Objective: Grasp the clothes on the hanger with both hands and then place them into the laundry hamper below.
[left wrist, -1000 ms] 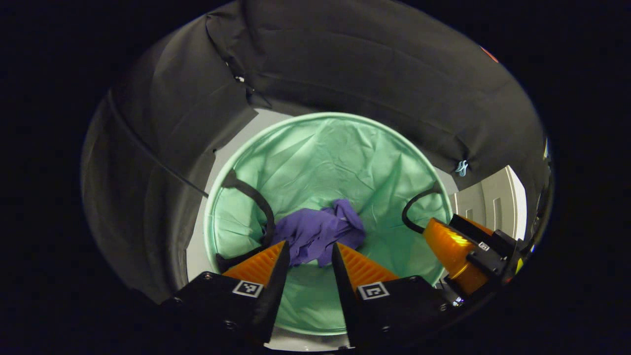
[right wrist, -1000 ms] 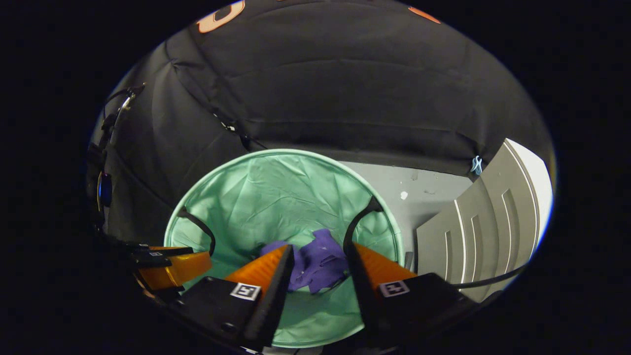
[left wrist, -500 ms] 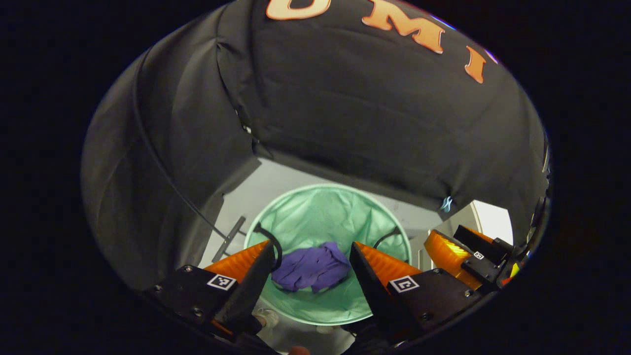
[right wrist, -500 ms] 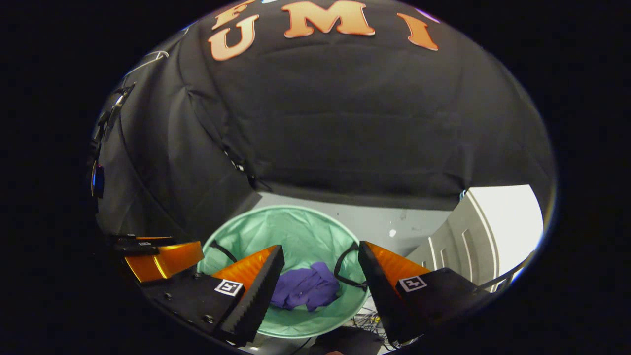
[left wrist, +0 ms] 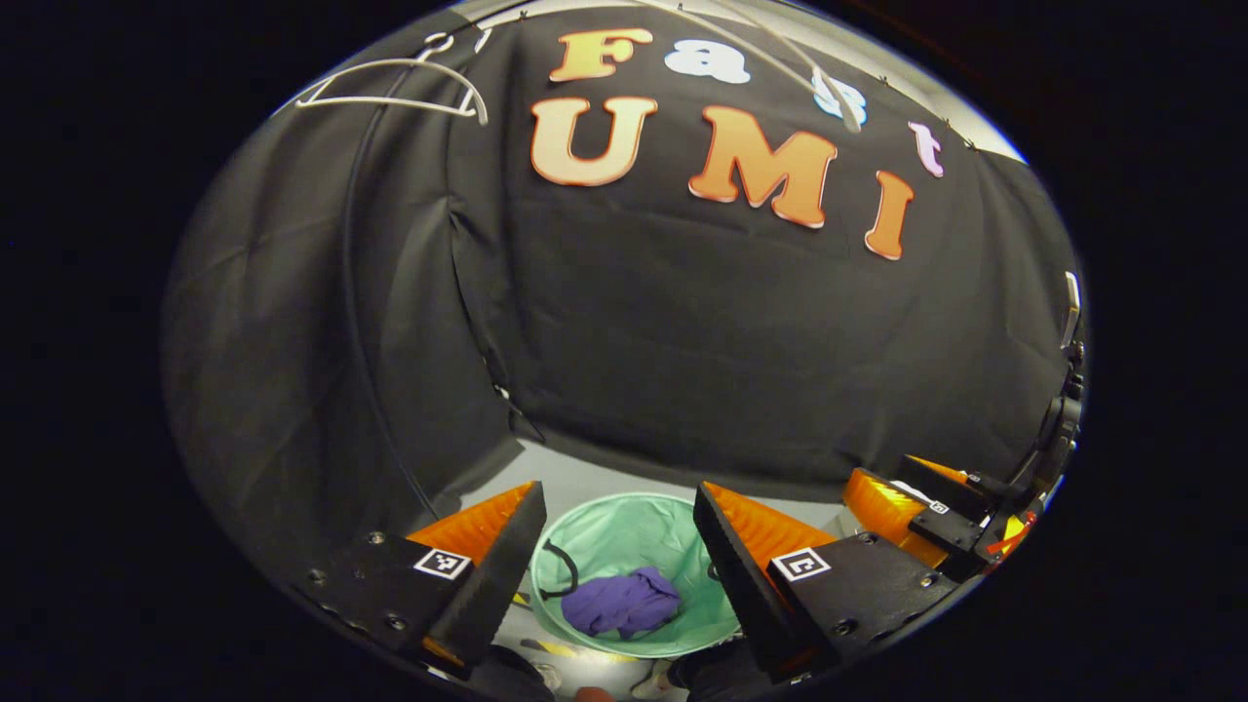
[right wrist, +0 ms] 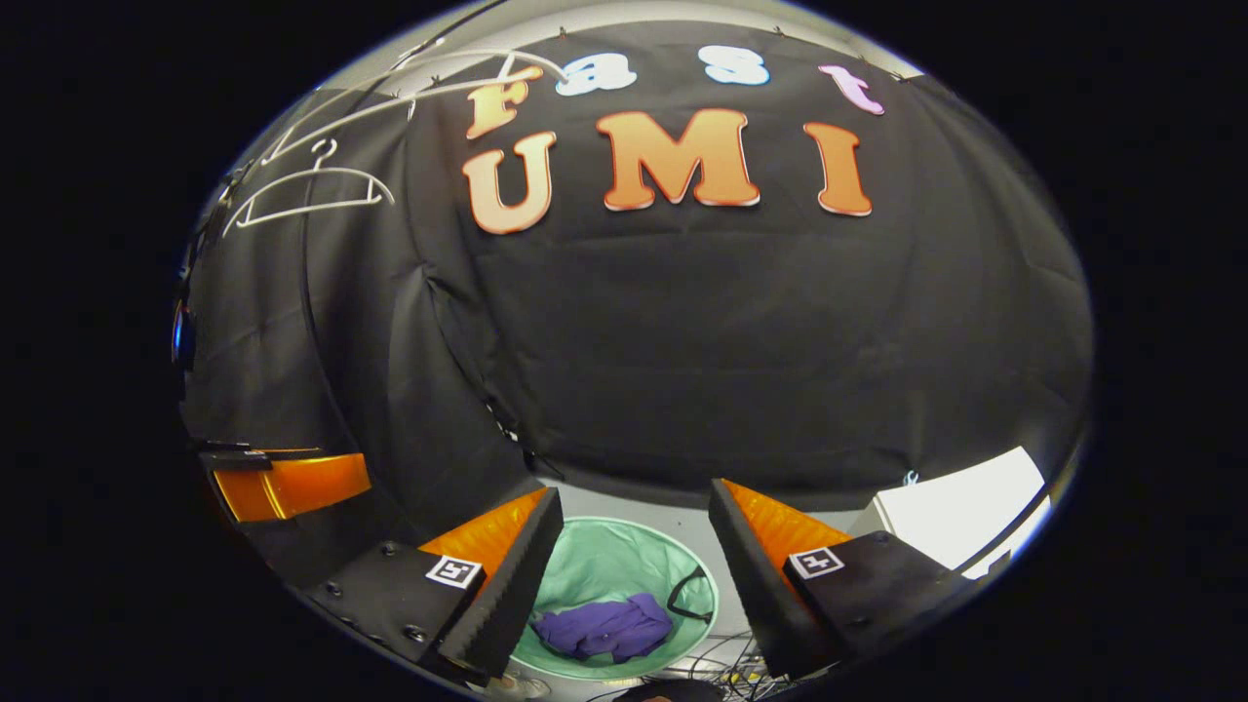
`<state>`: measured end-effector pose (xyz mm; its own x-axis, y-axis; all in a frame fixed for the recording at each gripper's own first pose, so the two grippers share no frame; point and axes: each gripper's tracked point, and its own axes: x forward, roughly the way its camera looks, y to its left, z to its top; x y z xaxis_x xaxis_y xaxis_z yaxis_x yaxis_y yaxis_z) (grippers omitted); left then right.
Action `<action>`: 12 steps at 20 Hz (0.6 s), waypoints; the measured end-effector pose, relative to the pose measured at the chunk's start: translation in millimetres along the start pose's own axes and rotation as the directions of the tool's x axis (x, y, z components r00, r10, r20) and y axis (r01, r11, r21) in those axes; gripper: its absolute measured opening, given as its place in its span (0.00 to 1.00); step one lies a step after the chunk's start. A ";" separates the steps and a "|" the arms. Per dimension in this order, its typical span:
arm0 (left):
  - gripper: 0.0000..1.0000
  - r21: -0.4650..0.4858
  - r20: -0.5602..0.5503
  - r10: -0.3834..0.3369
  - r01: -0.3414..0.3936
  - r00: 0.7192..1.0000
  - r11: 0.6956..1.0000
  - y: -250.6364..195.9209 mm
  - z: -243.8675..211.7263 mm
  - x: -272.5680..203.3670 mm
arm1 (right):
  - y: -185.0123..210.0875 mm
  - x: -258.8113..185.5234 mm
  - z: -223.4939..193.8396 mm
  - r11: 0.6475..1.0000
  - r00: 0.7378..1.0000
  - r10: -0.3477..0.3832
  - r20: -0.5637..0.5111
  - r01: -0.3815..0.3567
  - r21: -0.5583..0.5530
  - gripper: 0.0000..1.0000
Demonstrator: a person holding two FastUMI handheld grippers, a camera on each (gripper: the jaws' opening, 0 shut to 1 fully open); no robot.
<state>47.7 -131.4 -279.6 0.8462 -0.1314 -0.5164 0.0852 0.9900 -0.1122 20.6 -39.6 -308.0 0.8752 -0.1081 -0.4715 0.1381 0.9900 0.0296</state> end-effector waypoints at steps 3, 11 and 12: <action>0.97 0.002 0.089 0.033 -0.034 0.995 0.999 20.2 40.3 -25.3 | 5.8 -30.2 38.7 1.000 0.998 0.012 0.068 -0.010 -0.024 0.98; 0.96 -0.006 0.357 0.156 -0.165 0.921 0.986 68.7 146.1 -121.7 | 7.1 -86.8 126.8 0.999 0.975 0.034 0.219 -0.029 -0.027 0.89; 0.96 -0.015 0.392 0.166 -0.174 0.905 0.985 74.2 156.9 -131.5 | 6.5 -92.9 135.3 0.999 0.971 0.037 0.236 -0.031 -0.027 0.89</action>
<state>25.2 -32.6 -86.8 0.9861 0.0654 -0.1528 -0.0712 0.9969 -0.0330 3.0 -35.4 -144.8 0.9643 -0.0899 -0.2492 0.0980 0.9950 0.0202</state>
